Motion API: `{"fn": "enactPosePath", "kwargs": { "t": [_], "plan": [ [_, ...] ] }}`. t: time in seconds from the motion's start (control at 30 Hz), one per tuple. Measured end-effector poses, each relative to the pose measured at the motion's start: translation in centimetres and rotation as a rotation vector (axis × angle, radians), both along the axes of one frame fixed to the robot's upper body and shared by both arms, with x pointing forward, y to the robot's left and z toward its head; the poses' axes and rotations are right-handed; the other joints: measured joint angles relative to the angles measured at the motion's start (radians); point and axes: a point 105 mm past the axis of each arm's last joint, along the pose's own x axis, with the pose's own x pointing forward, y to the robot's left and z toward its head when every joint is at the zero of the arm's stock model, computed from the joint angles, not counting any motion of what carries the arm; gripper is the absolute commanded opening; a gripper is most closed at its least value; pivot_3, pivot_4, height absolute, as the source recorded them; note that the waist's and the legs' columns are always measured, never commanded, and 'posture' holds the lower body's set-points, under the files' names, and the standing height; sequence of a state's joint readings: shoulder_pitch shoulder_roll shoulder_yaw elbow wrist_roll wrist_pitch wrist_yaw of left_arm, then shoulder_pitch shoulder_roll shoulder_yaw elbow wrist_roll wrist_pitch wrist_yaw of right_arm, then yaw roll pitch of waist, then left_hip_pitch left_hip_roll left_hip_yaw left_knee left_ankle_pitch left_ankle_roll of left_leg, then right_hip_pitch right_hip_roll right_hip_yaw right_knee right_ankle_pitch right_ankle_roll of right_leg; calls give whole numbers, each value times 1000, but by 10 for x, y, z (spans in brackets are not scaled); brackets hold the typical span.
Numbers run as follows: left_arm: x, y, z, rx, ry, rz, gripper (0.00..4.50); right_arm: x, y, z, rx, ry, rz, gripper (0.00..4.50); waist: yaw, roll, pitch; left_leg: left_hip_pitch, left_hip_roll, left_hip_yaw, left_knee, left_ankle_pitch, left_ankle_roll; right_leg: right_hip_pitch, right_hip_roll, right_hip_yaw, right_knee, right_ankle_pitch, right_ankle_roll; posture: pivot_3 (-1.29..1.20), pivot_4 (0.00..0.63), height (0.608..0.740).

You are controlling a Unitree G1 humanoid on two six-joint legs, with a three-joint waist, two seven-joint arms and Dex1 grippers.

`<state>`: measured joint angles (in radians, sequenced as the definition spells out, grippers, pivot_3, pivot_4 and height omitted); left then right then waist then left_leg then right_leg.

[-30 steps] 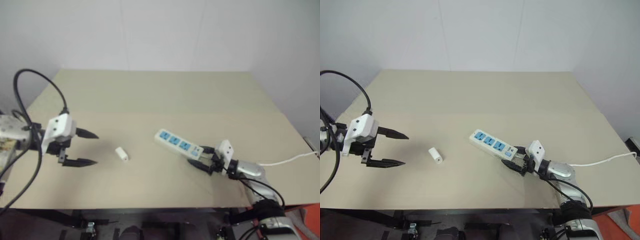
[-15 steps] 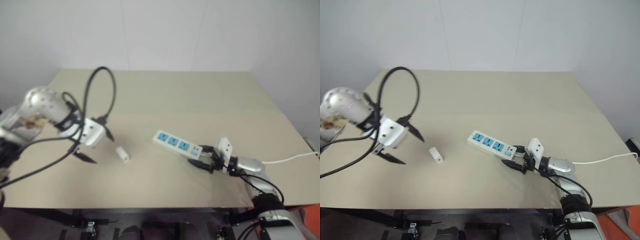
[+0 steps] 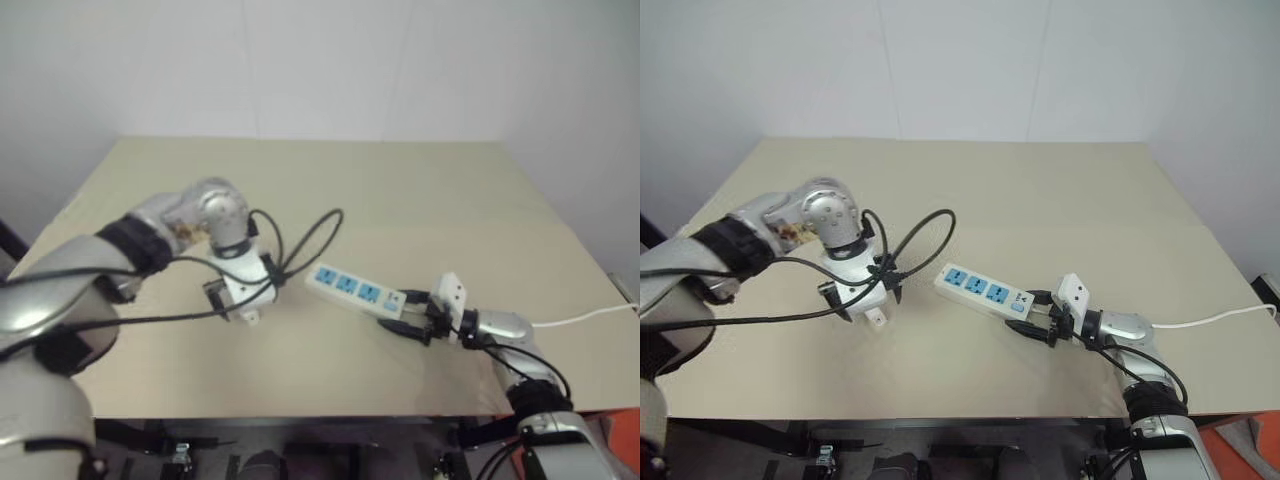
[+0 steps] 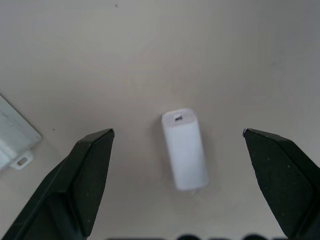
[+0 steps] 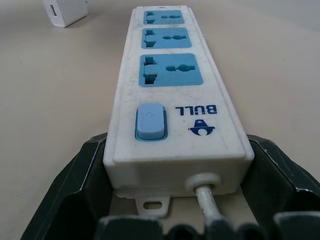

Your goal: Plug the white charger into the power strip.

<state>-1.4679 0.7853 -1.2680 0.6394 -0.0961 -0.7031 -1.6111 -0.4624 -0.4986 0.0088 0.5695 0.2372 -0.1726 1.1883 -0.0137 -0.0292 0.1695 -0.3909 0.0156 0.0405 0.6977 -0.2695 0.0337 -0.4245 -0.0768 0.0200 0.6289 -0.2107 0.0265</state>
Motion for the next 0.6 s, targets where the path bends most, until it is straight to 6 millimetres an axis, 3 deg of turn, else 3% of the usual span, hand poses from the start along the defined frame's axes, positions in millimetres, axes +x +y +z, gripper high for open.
{"fn": "enactPosePath", "kwargs": {
  "t": [0.23, 0.4, 0.6],
  "plan": [
    [-3, 1, -12, 83, 43, -40, 4500, 0, -1, 0, -4, 0, -3, 3400, 1, 0, 0, 0, 0, -1, 1, 0, 0, 0, 0, 0, 1, 0, 0, 0, 150, 740],
    [-3, -2, -6, 102, 37, -35, 4500, 0, -2, 0, -5, 0, -7, 3400, 1, -1, 0, 0, 0, -2, 1, 0, 0, 0, 0, 0, 1, 0, 1, 0, 150, 740],
    [-6, -1, -13, 132, 37, -29, 4500, 0, -2, -1, -4, -2, -12, 3400, 1, -1, 0, 0, 0, -3, 2, 0, 0, 0, 0, 0, 1, 0, 1, 0, 150, 740]
  ]
}}
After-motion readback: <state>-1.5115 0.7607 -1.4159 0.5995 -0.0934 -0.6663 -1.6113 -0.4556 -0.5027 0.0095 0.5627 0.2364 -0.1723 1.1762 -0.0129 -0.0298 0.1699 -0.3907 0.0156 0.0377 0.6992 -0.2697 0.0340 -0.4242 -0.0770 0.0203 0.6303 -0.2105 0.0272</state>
